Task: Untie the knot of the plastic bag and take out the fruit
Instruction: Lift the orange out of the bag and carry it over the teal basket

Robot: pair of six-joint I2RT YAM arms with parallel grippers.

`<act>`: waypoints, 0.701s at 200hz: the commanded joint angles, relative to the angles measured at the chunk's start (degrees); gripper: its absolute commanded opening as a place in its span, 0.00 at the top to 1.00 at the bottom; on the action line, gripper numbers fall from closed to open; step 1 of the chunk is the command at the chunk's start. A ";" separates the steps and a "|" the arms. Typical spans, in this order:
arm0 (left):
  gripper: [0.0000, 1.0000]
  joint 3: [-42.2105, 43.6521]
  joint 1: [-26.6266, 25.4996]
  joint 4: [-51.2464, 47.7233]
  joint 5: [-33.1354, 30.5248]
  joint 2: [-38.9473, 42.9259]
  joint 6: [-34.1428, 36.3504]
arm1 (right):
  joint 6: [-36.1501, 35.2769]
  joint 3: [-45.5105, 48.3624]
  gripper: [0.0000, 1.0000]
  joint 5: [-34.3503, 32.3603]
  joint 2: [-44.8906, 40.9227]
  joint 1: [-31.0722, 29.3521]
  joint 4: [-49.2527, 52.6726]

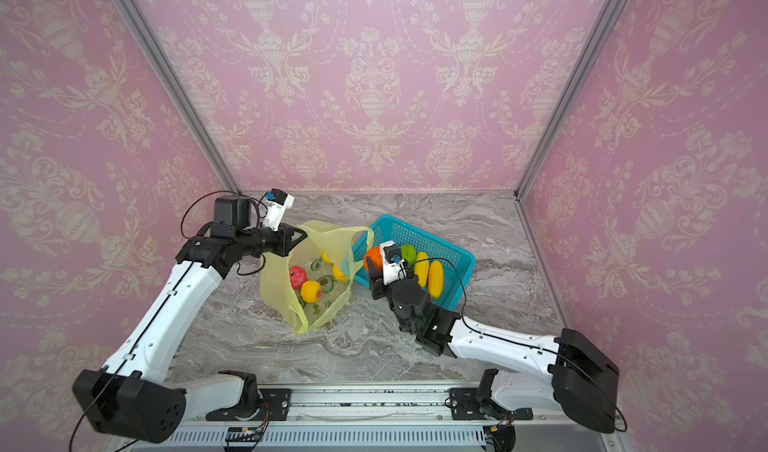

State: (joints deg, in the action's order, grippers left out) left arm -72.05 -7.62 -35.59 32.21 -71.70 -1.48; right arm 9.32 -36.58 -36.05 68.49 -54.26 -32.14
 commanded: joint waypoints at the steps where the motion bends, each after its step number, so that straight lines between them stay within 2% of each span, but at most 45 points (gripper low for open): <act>1: 1.00 -0.20 0.60 -0.73 -0.47 -0.02 -1.14 | 5.03 2.23 0.81 -0.11 -0.28 5.95 0.48; 20: 1.00 -0.19 0.59 -0.62 -0.30 -0.27 -1.16 | 6.96 0.03 0.83 2.49 2.78 10.38 4.71; 51: 1.00 -0.19 0.59 -0.70 -0.33 -0.19 -0.99 | 7.55 -5.35 0.82 6.88 10.85 13.71 9.62; 93: 1.00 -0.02 0.59 -0.57 -0.20 -0.19 -0.98 | 6.94 -15.84 0.84 11.50 23.95 15.19 18.28; 140: 1.00 -0.05 0.59 -0.53 0.05 -0.29 -1.07 | 6.76 -27.60 0.84 15.98 34.33 16.22 30.25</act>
State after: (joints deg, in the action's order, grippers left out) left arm -72.05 -7.62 -35.59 32.21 -71.79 -1.58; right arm 15.51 -59.27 -23.31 99.66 -38.59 -9.78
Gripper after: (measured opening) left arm 0.047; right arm 0.555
